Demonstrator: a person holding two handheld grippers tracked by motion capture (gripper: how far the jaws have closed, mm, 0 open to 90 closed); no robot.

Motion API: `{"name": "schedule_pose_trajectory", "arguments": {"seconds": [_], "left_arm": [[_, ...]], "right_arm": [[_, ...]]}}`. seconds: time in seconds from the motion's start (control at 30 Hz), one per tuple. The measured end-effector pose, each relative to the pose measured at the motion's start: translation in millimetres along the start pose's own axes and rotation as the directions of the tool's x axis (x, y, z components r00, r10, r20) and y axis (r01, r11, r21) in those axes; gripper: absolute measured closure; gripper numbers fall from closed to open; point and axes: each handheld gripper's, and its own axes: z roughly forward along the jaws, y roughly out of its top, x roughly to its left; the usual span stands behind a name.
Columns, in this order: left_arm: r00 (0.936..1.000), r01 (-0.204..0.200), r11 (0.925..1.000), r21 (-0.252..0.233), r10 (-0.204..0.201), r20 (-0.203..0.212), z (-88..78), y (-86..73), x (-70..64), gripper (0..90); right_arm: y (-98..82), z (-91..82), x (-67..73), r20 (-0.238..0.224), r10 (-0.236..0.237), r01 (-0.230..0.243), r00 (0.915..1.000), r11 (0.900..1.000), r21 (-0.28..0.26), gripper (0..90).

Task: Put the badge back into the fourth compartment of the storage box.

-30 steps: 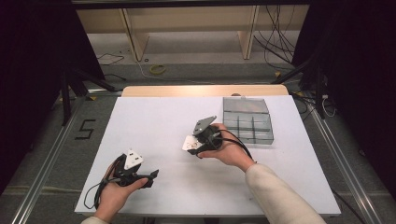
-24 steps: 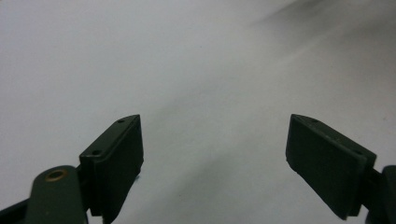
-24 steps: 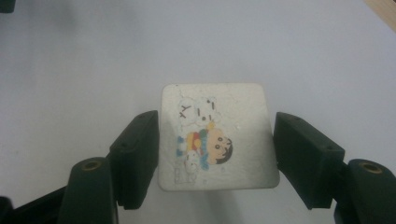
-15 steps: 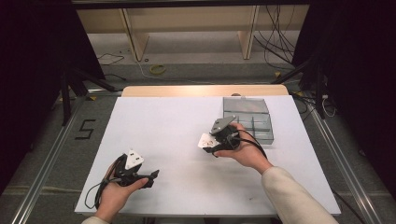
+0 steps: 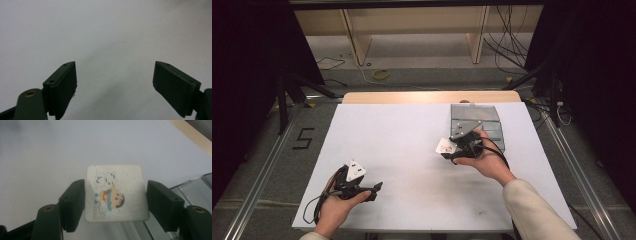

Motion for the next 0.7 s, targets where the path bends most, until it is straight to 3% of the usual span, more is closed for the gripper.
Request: {"name": "schedule_pose_trajectory", "arguments": {"seconds": [0.43, 0.7], "left_arm": [[1.0, 0.005, 1.0, 0.001, -0.005, 0.002, 0.5, 0.3, -0.8, 18.9], [1.0, 0.003, 1.0, 0.002, -0.003, 0.002, 0.9, 0.4, -0.5, 18.9]], "right_arm": [[-7.8, -13.7, -20.5, 0.05, 0.054, -0.054, 0.9973, 0.999, -0.003, 33.8], [-12.9, -18.0, -38.6, 0.095, 0.104, -0.106, 0.99, 0.994, 0.015, 33.7]]}}
